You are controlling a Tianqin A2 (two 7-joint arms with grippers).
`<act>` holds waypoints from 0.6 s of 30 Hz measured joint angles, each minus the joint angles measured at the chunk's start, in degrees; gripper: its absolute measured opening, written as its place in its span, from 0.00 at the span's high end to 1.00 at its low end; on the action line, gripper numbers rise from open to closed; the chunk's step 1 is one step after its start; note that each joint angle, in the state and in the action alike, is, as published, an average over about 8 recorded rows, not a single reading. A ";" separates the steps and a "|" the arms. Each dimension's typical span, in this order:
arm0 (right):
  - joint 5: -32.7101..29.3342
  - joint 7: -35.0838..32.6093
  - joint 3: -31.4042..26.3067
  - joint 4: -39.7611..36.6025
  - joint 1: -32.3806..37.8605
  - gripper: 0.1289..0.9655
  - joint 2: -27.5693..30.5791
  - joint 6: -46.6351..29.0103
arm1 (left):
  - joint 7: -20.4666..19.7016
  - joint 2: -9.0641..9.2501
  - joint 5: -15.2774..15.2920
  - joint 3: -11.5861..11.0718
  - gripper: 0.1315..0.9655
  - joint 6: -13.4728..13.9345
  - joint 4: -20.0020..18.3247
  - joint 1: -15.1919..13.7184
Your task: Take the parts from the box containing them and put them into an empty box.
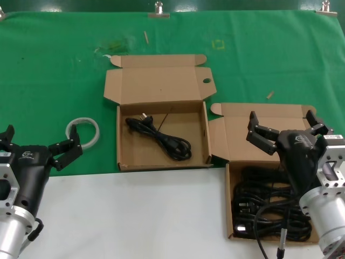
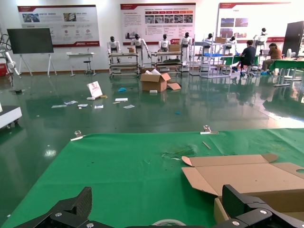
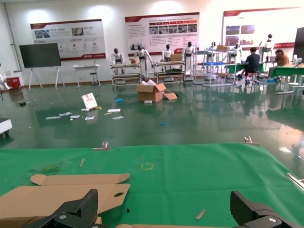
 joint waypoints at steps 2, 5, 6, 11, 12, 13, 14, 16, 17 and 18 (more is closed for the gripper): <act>0.00 0.00 0.00 0.00 0.00 0.00 0.00 0.00 | 0.00 0.00 0.00 0.00 0.00 0.00 0.00 0.00; 0.00 0.00 0.00 0.00 0.00 0.00 0.00 0.00 | 0.00 0.00 0.00 0.00 0.00 0.00 0.00 0.00; 0.00 0.00 0.00 0.00 0.00 0.00 0.00 0.00 | 0.00 0.00 0.00 0.00 0.00 0.00 0.00 0.00; 0.00 0.00 0.00 0.00 0.00 0.00 0.00 0.00 | 0.00 0.00 0.00 0.00 0.00 0.00 0.00 0.00; 0.00 0.00 0.00 0.00 0.00 0.00 0.00 0.00 | 0.00 0.00 0.00 0.00 0.00 0.00 0.00 0.00; 0.00 0.00 0.00 0.00 0.00 0.00 0.00 0.00 | 0.00 0.00 0.00 0.00 0.00 0.00 0.00 0.00; 0.00 0.00 0.00 0.00 0.00 0.00 0.00 0.00 | 0.00 0.00 0.00 0.00 0.00 0.00 0.00 0.00; 0.00 0.00 0.00 0.00 0.00 0.00 0.00 0.00 | 0.00 0.00 0.00 0.00 0.00 0.00 0.00 0.00; 0.00 0.00 0.00 0.00 0.00 0.00 0.00 0.00 | 0.00 0.00 0.00 0.00 0.00 0.00 0.00 0.00; 0.00 0.00 0.00 0.00 0.00 0.00 0.00 0.00 | 0.00 0.00 0.00 0.00 0.00 0.00 0.00 0.00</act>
